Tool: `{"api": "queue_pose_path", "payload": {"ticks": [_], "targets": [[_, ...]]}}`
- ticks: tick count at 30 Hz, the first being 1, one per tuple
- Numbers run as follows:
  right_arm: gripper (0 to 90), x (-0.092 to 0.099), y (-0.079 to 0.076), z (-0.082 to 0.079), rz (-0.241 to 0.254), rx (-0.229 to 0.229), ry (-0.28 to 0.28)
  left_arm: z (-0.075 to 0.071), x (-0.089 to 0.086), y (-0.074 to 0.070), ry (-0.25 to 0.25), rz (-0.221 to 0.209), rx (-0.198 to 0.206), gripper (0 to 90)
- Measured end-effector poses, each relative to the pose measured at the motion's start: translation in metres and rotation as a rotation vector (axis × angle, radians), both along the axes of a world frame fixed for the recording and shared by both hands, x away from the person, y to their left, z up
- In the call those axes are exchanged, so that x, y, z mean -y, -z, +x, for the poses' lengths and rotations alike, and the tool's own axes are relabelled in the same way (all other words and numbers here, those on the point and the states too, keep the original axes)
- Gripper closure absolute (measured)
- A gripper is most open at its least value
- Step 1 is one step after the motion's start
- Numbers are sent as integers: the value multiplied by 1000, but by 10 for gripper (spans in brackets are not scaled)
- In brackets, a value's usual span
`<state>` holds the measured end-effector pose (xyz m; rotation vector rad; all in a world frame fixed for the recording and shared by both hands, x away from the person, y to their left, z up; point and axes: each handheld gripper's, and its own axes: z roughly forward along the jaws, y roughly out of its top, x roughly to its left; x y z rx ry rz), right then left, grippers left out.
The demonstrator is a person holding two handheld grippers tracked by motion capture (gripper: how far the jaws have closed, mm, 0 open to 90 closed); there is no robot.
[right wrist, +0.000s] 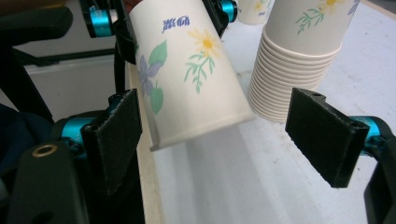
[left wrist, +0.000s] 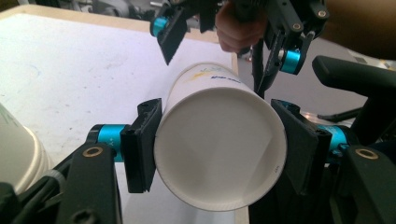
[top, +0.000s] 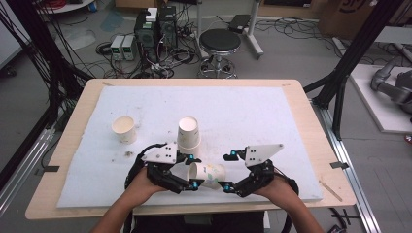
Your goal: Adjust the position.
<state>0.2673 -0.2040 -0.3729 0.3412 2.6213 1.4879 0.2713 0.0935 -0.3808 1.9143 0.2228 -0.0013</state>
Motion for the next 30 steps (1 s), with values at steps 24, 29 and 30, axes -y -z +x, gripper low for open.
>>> {"api": "queue_pose_path", "payload": {"ticks": [24,29,30], "targets": [[195,15,31,-4,162,-21,-10,-6,-7,3,-9,-129,28,370],[195,10,31,-3,185,-31,-38,-7,-7,3,6,-154,17,369],[196,9,31,-4,190,-42,-42,-7,-7,3,12,-158,13,369]]}}
